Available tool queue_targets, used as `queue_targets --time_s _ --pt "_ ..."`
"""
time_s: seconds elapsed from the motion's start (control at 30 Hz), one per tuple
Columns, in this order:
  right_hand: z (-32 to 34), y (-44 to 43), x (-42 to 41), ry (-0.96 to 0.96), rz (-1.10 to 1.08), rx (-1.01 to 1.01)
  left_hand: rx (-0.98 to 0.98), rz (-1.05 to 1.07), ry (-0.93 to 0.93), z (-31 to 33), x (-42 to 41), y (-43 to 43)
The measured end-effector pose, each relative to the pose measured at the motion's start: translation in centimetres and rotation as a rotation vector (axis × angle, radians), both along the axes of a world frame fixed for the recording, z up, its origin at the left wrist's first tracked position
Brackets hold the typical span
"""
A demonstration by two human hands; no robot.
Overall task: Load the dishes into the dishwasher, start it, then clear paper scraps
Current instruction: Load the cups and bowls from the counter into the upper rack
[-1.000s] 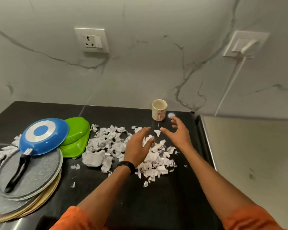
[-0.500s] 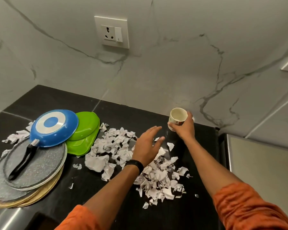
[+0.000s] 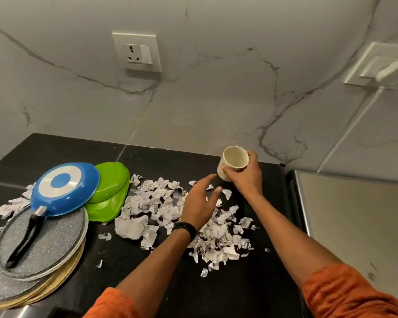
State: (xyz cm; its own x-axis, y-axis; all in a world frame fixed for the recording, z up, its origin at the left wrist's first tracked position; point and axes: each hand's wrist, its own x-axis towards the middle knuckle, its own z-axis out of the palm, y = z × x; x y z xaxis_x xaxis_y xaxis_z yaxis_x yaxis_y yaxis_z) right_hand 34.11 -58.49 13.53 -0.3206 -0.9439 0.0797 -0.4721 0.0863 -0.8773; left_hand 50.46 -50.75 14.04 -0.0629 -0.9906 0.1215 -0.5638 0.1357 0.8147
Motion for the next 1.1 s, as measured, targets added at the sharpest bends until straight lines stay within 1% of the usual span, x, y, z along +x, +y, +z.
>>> queue_targets --time_s 0.1,0.2,0.27,0.33,0.43,0.5,0.6,0.7,0.87,1.03,1.1 --pt "1.5 4.5 0.0 -0.008 -0.011 -0.063 0.004 -0.051 0.094 0.1 -1.1 1.1" --pt "2.7 9.9 -0.3 -0.033 -0.074 -0.111 0.008 -0.099 0.208 0.1 -2.1 3.3" --pt "3.4 13.4 -0.5 -0.059 -0.110 -0.133 0.055 -0.105 0.305 0.3 -2.8 5.3" --pt "3.8 17.2 -0.8 -0.069 -0.157 -0.156 0.142 -0.131 0.382 0.1 -3.3 7.4" --pt "4.3 23.0 -1.4 -0.059 -0.218 -0.173 0.375 -0.217 0.492 -0.2 -4.8 11.0" --pt "4.2 26.9 -2.3 -0.034 -0.269 -0.178 0.567 -0.286 0.591 0.0 -6.5 13.6" --pt "4.1 32.4 -4.4 0.007 -0.341 -0.162 0.851 -0.398 0.673 0.3 -9.5 17.4" --pt "3.6 38.5 -7.2 -0.012 -0.428 -0.116 1.060 -0.504 0.684 0.0 -13.1 21.5" --pt "3.2 48.2 -12.4 -0.078 -0.511 0.004 1.264 -0.674 0.622 -0.7 -18.8 28.2" --pt "1.7 55.9 -17.8 -0.137 -0.522 0.109 1.397 -0.757 0.572 -2.1 -24.2 34.1" --pt "0.9 58.3 -20.0 -0.161 -0.491 0.152 1.390 -0.756 0.518 -3.0 -26.1 36.0"
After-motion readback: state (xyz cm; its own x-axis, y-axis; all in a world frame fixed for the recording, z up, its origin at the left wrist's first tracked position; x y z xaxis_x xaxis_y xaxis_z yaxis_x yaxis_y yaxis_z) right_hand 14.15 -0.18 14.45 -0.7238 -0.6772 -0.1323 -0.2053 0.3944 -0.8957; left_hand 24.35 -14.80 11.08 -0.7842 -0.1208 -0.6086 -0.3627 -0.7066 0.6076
